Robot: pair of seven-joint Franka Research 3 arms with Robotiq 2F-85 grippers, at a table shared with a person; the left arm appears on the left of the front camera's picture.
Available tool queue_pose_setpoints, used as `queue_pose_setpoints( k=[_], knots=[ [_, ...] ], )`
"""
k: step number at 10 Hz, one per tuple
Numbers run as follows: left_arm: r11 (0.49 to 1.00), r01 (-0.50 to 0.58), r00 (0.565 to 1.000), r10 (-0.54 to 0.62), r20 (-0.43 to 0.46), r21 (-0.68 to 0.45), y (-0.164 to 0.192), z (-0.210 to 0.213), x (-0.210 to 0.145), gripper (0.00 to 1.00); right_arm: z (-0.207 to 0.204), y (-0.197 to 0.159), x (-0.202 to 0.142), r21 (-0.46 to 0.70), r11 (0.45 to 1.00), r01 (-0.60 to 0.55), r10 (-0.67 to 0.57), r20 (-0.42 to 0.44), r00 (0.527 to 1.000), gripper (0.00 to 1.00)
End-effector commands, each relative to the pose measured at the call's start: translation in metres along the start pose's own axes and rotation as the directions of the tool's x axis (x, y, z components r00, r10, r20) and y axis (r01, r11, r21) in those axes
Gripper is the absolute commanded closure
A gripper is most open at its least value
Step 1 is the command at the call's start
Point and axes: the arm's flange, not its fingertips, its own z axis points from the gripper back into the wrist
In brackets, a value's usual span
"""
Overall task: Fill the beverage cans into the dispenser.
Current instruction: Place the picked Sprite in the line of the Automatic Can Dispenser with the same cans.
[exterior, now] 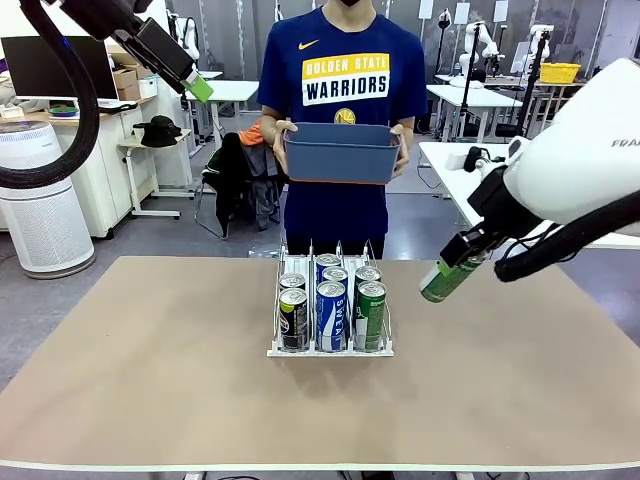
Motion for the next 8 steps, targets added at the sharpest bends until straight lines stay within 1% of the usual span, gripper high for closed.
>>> queue_pose_setpoints(
  k=[1, 2, 3, 4, 6, 8],
  knots=[
    [1.0, -0.017, 1.0, 0.017, 0.003, -0.012, -0.002, -0.001, -0.004, 0.0, -0.003, 0.03, -0.031, -0.067, 0.998, 0.007, -0.005, 0.039, 0.999, 0.42],
    [1.0, -0.017, 1.0, 0.017, 0.003, -0.012, -0.002, -0.001, -0.004, 0.0, -0.005, 0.035, -0.035, -0.065, 0.998, -0.006, 0.008, 0.04, 0.999, 0.42],
    [1.0, -0.017, 1.0, 0.017, 0.003, -0.012, -0.002, -0.001, -0.004, 0.0, -0.015, 0.042, -0.038, -0.061, 0.998, -0.022, 0.025, 0.059, 0.998, 0.42],
    [1.0, -0.017, 1.0, 0.017, 0.003, -0.012, -0.002, -0.001, -0.004, 0.0, -0.026, 0.049, -0.04, -0.053, 0.998, -0.017, 0.02, 0.058, 0.998, 0.42],
    [1.0, -0.017, 1.0, 0.017, 0.003, -0.012, -0.002, -0.001, -0.004, 0.0, -0.036, 0.051, -0.042, 0.001, 0.999, -0.034, 0.034, 0.024, 0.999, 0.42],
    [1.0, -0.017, 1.0, 0.017, 0.003, -0.012, -0.002, -0.001, -0.004, 0.0, -0.054, 0.051, -0.04, 0.068, 0.997, -0.04, 0.041, -0.008, 0.999, 0.42]
  ],
)
